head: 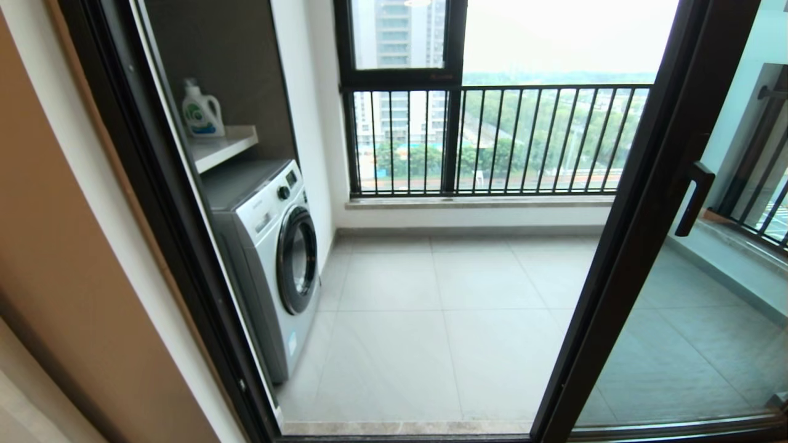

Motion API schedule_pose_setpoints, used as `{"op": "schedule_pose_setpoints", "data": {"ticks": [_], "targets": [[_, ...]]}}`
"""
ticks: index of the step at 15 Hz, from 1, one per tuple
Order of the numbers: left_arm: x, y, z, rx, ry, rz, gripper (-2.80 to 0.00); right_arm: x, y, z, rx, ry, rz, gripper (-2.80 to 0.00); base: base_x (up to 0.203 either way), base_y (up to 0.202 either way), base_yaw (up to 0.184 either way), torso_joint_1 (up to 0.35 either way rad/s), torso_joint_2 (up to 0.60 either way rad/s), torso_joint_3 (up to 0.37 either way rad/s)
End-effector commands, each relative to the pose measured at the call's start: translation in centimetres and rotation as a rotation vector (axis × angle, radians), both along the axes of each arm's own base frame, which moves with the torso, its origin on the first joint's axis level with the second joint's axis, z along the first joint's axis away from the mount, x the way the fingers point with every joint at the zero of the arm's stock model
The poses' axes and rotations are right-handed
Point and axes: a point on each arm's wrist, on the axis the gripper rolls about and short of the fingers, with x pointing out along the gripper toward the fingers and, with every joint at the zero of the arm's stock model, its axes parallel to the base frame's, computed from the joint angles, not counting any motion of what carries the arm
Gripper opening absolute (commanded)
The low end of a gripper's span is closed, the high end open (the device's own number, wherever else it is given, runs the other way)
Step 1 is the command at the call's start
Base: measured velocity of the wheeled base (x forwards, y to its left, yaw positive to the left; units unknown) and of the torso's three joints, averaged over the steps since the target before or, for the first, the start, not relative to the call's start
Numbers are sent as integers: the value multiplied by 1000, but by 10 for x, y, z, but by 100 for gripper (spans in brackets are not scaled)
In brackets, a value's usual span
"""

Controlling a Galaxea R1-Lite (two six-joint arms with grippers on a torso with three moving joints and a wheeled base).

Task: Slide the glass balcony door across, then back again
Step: Close the slid door

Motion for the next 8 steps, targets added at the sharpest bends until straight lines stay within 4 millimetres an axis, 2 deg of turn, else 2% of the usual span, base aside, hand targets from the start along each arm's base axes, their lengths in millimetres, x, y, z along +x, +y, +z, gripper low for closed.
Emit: {"op": "schedule_pose_setpoints", "data": {"ticks": [1,4,6,7,8], "targets": [[0,0,0,0,1,2,-280,33,0,30,7,126,5,-280,0,0,0,0,0,0],[0,0,0,0,1,0,-280,89,-1,68,24,251,-36,-280,0,0,0,0,0,0],[0,0,0,0,0,0,-280,126,-4,88,29,292,-138,-280,0,0,0,0,0,0],[0,0,0,0,2,2,-280,139,-8,99,27,285,-230,-280,0,0,0,0,0,0],[0,0,0,0,1,0,-280,143,-11,104,18,297,-330,-280,0,0,0,0,0,0]]}}
